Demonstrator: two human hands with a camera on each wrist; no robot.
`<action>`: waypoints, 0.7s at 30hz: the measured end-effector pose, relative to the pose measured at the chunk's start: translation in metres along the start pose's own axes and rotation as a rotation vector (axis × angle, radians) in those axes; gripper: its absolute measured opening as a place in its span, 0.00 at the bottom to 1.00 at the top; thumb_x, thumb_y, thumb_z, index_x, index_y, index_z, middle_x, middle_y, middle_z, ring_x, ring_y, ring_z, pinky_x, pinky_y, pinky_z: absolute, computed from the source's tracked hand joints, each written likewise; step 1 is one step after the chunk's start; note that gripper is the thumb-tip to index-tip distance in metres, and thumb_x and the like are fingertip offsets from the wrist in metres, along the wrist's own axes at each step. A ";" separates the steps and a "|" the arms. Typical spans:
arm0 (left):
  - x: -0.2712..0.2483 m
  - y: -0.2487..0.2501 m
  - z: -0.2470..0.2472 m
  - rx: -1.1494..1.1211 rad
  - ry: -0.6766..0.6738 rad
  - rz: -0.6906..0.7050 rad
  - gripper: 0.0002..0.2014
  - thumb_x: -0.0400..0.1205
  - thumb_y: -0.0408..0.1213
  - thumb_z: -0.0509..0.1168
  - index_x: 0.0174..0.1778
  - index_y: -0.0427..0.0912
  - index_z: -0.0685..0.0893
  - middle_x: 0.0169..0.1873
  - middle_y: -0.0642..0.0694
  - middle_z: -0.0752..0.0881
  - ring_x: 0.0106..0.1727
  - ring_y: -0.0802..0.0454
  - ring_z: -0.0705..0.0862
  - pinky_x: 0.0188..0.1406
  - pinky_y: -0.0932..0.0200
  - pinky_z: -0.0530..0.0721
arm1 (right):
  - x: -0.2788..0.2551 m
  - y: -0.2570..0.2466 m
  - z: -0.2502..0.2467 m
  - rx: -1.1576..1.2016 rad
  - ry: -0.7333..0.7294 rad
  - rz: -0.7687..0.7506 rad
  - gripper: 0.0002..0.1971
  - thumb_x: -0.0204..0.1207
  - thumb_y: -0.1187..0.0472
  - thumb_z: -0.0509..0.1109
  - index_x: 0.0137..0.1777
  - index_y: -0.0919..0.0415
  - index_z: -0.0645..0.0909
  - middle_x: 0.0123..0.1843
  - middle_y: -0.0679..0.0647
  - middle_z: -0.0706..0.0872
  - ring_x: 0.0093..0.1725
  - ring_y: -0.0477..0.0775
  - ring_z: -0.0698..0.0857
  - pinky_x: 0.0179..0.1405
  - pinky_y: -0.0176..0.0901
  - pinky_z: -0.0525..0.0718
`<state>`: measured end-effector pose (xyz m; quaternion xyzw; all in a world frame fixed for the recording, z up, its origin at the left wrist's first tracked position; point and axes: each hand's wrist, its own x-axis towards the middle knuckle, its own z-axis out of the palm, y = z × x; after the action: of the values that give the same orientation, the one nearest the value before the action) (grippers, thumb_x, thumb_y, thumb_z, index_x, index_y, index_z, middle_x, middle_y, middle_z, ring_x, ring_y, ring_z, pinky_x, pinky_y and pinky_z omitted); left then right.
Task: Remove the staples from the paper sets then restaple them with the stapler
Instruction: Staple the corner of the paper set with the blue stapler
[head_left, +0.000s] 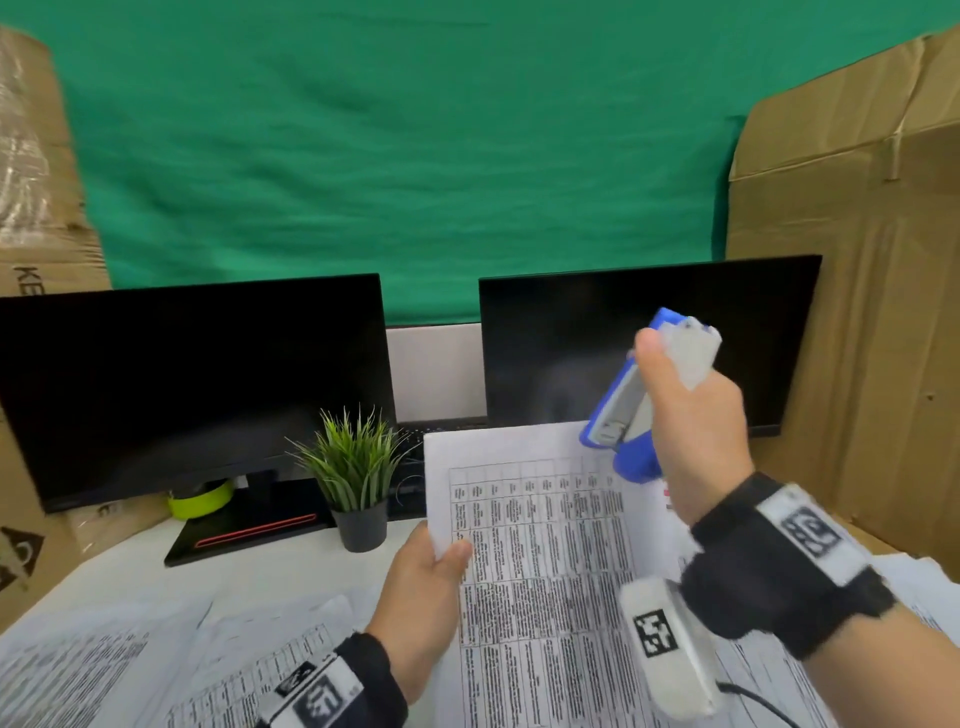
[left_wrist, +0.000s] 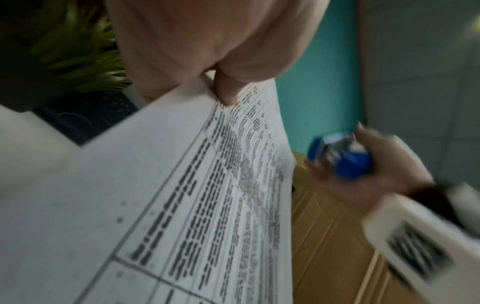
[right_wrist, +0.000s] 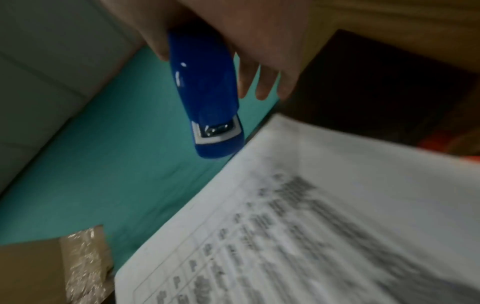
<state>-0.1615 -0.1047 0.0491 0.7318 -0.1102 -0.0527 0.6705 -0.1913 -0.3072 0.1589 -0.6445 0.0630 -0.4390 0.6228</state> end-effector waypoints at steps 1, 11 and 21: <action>0.003 -0.002 -0.003 -0.036 0.010 -0.010 0.14 0.90 0.34 0.55 0.67 0.53 0.79 0.61 0.57 0.87 0.65 0.55 0.82 0.74 0.45 0.74 | 0.000 0.007 -0.014 0.021 -0.030 0.075 0.19 0.76 0.44 0.68 0.47 0.61 0.85 0.35 0.50 0.82 0.36 0.50 0.80 0.42 0.47 0.78; 0.012 0.001 0.015 -0.096 -0.223 -0.166 0.09 0.88 0.41 0.60 0.55 0.39 0.81 0.48 0.42 0.85 0.40 0.45 0.88 0.41 0.41 0.88 | -0.007 0.025 -0.115 -0.283 -0.374 0.411 0.16 0.76 0.52 0.69 0.51 0.67 0.85 0.45 0.61 0.92 0.47 0.63 0.90 0.51 0.56 0.85; 0.026 -0.048 -0.117 1.264 -0.269 -0.322 0.15 0.78 0.60 0.63 0.51 0.54 0.75 0.54 0.55 0.77 0.55 0.54 0.79 0.58 0.56 0.79 | 0.068 0.126 -0.227 -1.038 -0.089 0.348 0.24 0.71 0.40 0.74 0.27 0.62 0.80 0.15 0.58 0.79 0.15 0.61 0.75 0.25 0.48 0.80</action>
<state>-0.1053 0.0063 0.0145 0.9784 -0.0920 -0.1684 0.0764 -0.2375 -0.5473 0.0473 -0.8651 0.3508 -0.2130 0.2884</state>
